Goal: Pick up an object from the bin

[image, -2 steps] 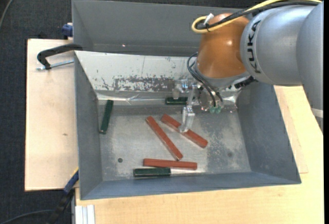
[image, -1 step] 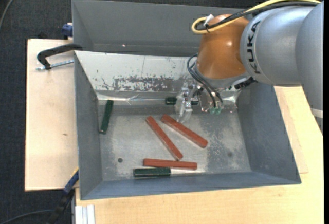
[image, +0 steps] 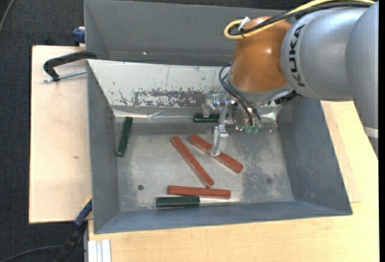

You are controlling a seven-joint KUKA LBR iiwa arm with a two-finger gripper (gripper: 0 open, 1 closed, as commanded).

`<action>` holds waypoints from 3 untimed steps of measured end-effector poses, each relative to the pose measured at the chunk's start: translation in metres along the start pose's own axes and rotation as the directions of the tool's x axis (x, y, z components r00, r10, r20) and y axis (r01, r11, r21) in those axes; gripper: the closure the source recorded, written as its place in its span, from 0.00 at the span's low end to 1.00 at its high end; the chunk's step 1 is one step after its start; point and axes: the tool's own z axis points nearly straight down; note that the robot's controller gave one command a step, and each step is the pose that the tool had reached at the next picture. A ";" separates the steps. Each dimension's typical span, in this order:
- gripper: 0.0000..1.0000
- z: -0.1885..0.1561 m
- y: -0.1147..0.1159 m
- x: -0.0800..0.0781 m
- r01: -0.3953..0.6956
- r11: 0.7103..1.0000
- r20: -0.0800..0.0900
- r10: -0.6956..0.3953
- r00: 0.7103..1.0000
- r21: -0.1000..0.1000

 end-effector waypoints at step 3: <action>1.00 -0.116 -0.004 0.022 -0.005 1.000 0.009 0.005 1.000 0.002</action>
Offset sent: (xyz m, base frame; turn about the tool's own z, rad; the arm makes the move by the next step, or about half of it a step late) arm -0.0270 -0.0018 -0.0346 0.0843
